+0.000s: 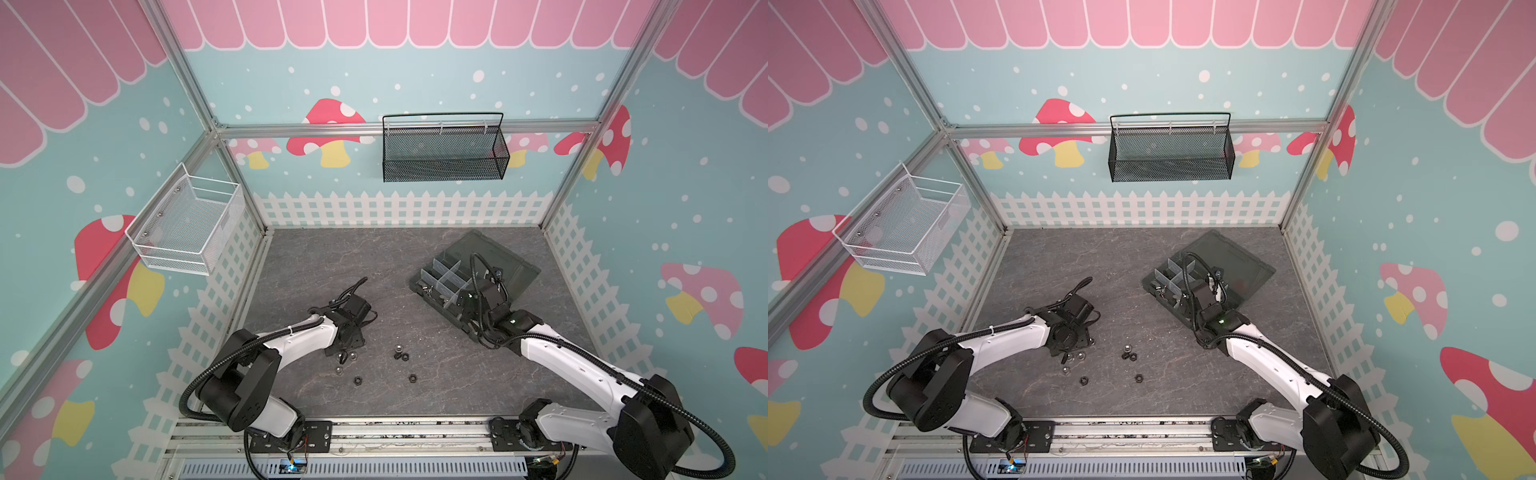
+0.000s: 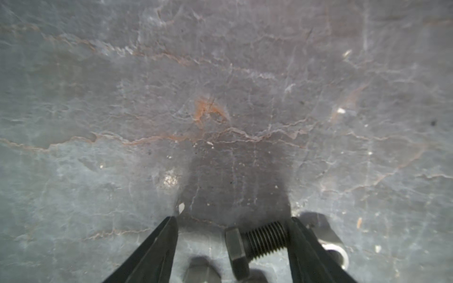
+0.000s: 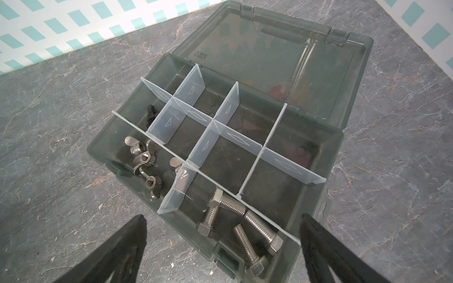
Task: Sort the screws and nuts into containers
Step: 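Lift the black bolt with the left gripper and carry it over the box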
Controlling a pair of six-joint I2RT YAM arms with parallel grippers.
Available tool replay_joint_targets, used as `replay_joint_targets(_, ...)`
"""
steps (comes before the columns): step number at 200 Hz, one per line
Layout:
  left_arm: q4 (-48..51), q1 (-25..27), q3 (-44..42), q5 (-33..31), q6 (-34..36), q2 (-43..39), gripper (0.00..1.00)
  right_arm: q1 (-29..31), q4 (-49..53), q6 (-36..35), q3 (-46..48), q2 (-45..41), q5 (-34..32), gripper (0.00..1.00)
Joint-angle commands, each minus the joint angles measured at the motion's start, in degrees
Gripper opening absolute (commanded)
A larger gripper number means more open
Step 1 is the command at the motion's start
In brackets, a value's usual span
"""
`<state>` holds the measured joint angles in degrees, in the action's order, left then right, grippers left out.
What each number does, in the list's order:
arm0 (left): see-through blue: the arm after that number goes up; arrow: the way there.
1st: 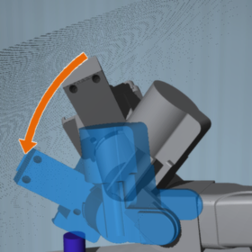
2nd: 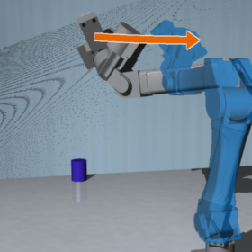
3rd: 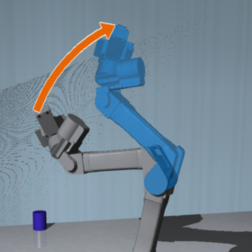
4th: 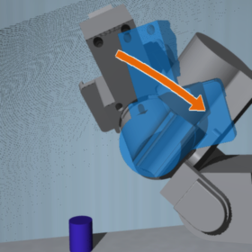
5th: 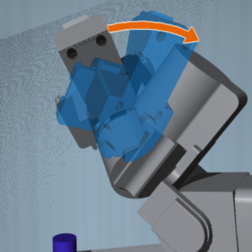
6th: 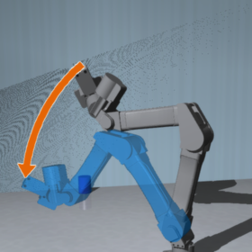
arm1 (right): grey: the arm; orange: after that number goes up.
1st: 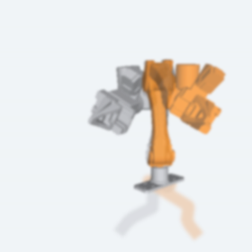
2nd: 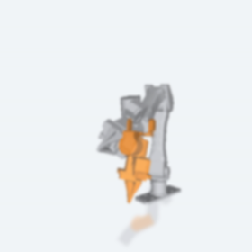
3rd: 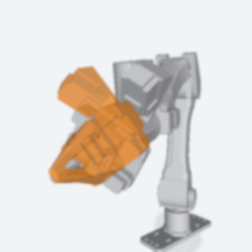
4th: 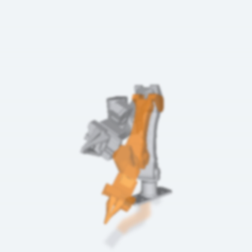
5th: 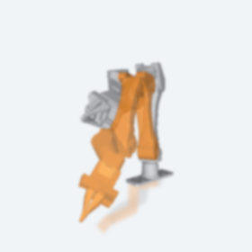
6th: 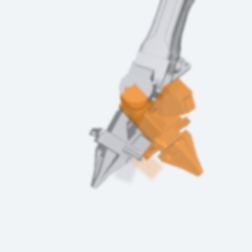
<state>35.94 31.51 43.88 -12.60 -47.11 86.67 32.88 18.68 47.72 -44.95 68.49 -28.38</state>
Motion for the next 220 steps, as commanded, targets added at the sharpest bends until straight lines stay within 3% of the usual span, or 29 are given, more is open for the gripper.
replay_joint_targets(1, -0.17, -0.4, 0.86, 0.6, 0.51, 0.69, 0.71, -0.3, -0.13, 1.47, 0.88, -0.2, 0.02, 0.98)
replay_joint_targets(45, 0.44, -0.44, -0.43, 1.97, 0.35, 0.86, 0.68, -0.35, -0.14, 1.7, 1.16, -0.12, -0.01, 0.98)
replay_joint_targets(149, 0.37, -0.41, 0.23, 2.23, 0.7, 2.01, 0.33, -0.29, -0.08, 1.92, 0.85, 0.13, -0.01, 0.98)
replay_joint_targets(220, 0.58, -0.35, 2.97, 1.17, 2.92, -1.47, 0.32, -0.34, 0.14, 1.67, 0.52, -0.44, -1.59, 0.98)
